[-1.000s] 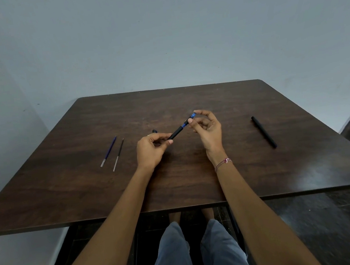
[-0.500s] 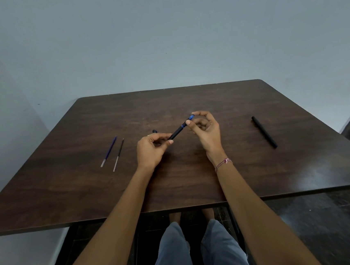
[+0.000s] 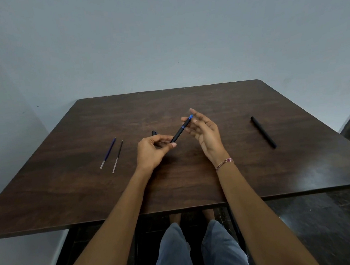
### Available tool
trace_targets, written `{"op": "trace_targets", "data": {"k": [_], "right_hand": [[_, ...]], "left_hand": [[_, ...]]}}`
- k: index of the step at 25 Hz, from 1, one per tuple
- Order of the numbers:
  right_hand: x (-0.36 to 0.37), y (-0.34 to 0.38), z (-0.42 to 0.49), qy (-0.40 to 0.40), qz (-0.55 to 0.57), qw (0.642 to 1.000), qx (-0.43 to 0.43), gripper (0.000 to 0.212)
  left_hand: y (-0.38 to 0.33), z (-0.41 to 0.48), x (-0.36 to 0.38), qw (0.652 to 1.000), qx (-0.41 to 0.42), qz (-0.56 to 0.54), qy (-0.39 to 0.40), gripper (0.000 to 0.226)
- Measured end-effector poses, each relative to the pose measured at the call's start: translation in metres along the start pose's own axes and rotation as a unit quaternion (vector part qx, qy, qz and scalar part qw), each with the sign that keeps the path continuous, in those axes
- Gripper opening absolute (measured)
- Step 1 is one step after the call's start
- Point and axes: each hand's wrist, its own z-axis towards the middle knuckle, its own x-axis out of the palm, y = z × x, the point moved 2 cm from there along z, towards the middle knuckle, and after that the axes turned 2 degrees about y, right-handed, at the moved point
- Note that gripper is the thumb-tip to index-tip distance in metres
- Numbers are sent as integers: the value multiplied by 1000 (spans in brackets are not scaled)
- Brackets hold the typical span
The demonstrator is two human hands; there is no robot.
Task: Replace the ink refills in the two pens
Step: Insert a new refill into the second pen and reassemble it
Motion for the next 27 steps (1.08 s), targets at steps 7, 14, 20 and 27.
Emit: {"op": "trace_targets", "data": {"k": [7,14,20,27], "right_hand": [[1,1,-3,-19,-68,998,3,19],[0,1,-6,-46,-88,995,1,12],[0,2,-4,-39,-9,999,34,20],[1,2,-7,14,19,998,66,24]], "left_hand": [[-1,-1,4,995,-30,-17,93,20],[-14,-1,21,967,-90,-127,203,18],[-14,-4,29,967,-73,-160,186,16],[-11,-8,28,972,-50,-160,168,18]]}}
